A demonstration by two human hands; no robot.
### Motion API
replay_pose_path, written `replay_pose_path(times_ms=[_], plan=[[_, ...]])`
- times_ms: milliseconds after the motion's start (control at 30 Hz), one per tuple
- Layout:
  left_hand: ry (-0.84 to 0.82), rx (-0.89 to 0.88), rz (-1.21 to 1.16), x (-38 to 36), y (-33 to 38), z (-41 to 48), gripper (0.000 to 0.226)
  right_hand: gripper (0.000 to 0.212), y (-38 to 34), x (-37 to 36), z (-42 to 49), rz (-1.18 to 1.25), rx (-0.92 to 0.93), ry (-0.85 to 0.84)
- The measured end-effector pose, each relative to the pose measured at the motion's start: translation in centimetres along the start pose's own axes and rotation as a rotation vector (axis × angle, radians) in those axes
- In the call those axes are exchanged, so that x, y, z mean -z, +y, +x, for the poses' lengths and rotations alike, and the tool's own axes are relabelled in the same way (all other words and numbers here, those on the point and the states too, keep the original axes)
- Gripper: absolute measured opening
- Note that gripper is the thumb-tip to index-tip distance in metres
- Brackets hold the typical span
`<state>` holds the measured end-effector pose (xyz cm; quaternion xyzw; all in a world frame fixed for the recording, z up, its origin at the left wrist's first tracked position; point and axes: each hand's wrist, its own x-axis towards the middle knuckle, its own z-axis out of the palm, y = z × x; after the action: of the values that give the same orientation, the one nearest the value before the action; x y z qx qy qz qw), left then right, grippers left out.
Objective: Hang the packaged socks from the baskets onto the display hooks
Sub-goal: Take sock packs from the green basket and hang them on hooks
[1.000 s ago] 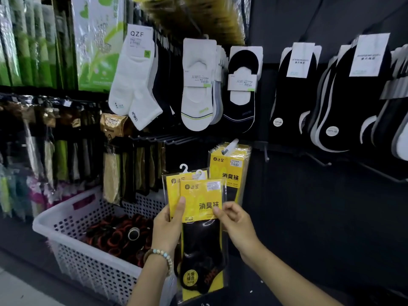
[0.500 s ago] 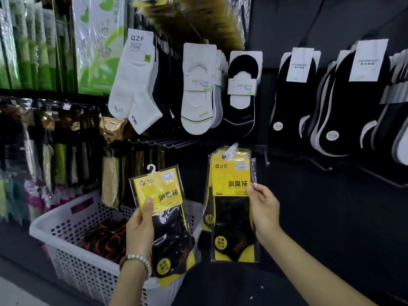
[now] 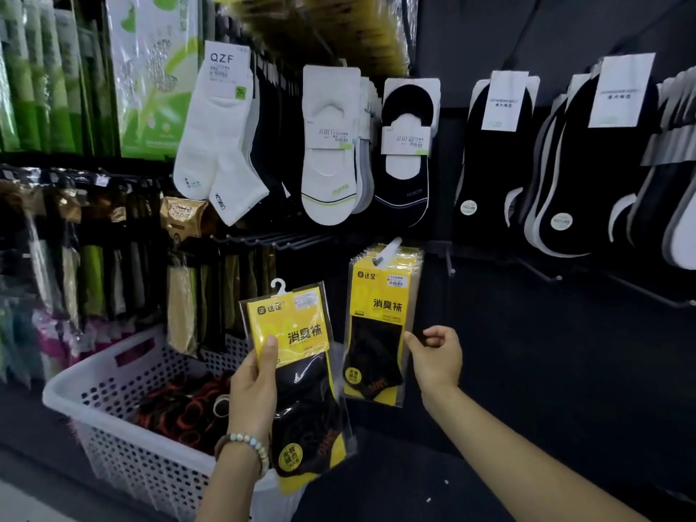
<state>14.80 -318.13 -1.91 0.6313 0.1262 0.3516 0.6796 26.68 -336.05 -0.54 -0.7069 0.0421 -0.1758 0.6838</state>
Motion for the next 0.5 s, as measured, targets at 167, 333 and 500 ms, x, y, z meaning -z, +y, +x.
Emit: replay_pose_path(times_ms=[167,333,500], plan=[[-0.08,-0.11,0.103,-0.9,-0.4,-0.3,0.018,0.009,-0.4,0.5,-4.0,0.09,0.031,-0.384],[-0.14,-0.19,0.084,-3.2,-0.6,-1.1,0.024,0.024,-0.7,0.4,-6.8,0.13,-0.011,-0.654],[-0.137,-0.206,-0.031,-5.2,-0.2,-1.9,0.028,0.014,-1.4,1.7,-6.5,0.235,0.146,-0.491]])
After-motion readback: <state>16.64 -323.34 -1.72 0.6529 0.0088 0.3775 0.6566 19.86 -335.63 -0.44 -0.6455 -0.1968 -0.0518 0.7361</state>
